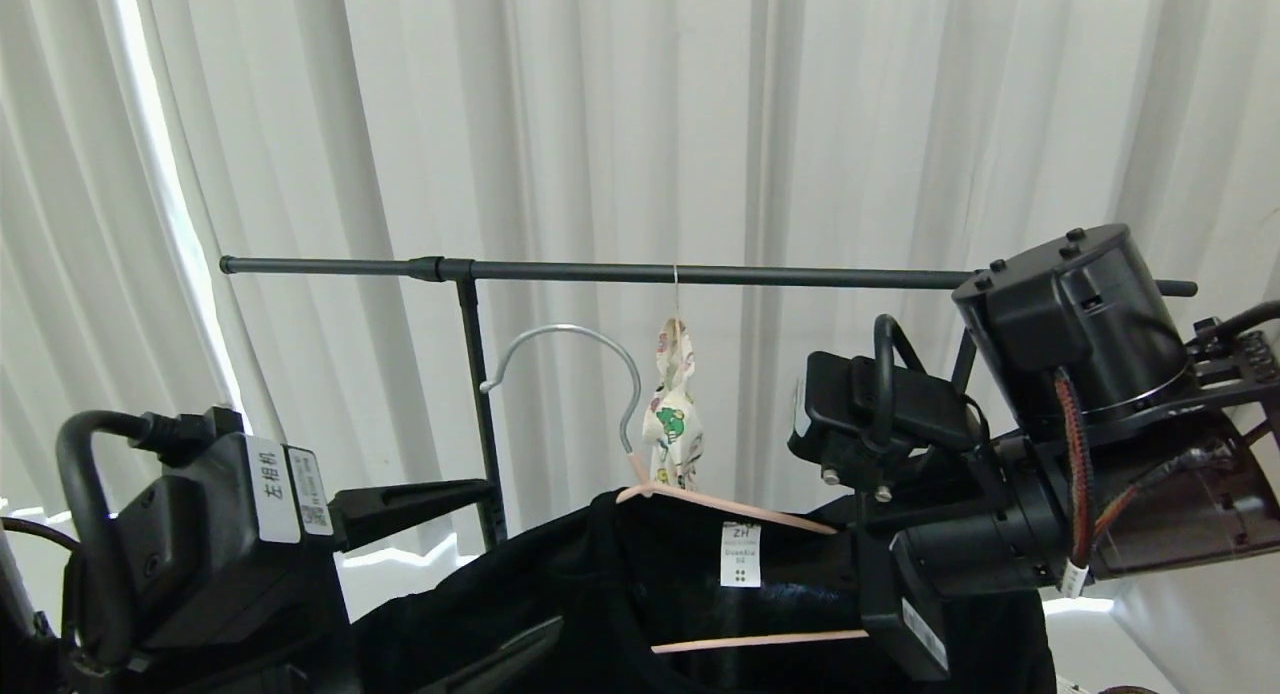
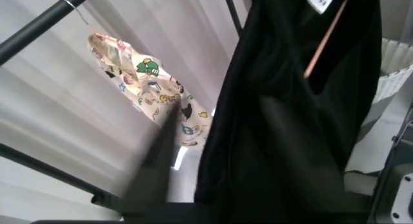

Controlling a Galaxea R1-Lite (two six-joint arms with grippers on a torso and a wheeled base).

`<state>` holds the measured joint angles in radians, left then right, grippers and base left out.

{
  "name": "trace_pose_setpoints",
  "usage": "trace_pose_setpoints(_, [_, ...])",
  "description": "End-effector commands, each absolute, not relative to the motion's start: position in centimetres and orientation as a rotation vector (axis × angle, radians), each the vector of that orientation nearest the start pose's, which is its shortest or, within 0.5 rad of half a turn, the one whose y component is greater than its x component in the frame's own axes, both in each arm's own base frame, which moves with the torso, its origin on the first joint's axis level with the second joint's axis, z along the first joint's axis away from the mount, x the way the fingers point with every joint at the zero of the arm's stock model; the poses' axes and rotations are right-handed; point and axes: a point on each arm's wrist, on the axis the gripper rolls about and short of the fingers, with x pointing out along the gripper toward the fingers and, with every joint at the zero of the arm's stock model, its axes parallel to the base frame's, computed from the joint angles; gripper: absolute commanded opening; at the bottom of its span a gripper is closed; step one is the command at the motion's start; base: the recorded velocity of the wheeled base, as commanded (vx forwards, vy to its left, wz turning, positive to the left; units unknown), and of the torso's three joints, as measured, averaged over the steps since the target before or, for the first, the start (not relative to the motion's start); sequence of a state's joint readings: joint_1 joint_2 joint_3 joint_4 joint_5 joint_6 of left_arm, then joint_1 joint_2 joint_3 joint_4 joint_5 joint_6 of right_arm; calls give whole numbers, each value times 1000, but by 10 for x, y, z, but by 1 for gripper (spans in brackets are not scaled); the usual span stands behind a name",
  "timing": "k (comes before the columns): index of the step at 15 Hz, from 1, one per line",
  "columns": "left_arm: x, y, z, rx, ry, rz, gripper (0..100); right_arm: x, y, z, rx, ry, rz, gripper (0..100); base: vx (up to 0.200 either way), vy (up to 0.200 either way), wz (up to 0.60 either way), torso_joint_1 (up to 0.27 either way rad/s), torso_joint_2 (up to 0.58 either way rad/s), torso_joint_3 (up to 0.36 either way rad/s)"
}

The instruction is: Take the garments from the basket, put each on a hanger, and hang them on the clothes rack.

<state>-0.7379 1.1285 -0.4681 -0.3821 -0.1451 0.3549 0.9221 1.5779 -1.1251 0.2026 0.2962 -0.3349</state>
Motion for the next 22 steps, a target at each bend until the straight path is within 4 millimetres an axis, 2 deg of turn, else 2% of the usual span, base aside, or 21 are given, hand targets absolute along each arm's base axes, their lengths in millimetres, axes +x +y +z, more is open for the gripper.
trace_pose_setpoints(1, [107, -100, 198, 387, 104, -907, 100, 168, 212, 233, -509, 436, 1244, 0, 0, 0, 0, 0, 0, 0])
trace_pose_setpoints(6, [102, -67, 185, 364, 129, -732, 100, 185, 180, 246, -551, 359, 1138, 0, 0, 0, 0, 0, 0, 0])
trace_pose_setpoints(9, [96, -51, 172, 325, 177, -642, 100, 180, 170, 257, -545, 316, 1117, 0, 0, 0, 0, 0, 0, 0])
trace_pose_setpoints(10, [95, -47, 159, 294, 241, -612, 100, 176, 167, 262, -542, 292, 1117, 0, 0, 0, 0, 0, 0, 0])
trace_pose_setpoints(13, [100, -48, 140, 254, 368, -600, 100, 166, 168, 270, -545, 252, 1135, 0, 0, 0, 0, 0, 0, 0])
trace_pose_setpoints(18, [119, -56, 139, 248, 430, -620, 100, 153, 174, 278, -555, 207, 1164, 0, 0, 0, 0, 0, 0, 0])
trace_pose_setpoints(19, [121, -57, 139, 249, 434, -620, 0, 153, 174, 280, -554, 201, 1163, 0, 0, 0, 0, 0, 0, 0])
trace_pose_setpoints(22, [122, -55, 137, 247, 445, -603, 0, 152, 174, 280, -552, 198, 1164, 0, 0, 0, 0, 0, 0, 0])
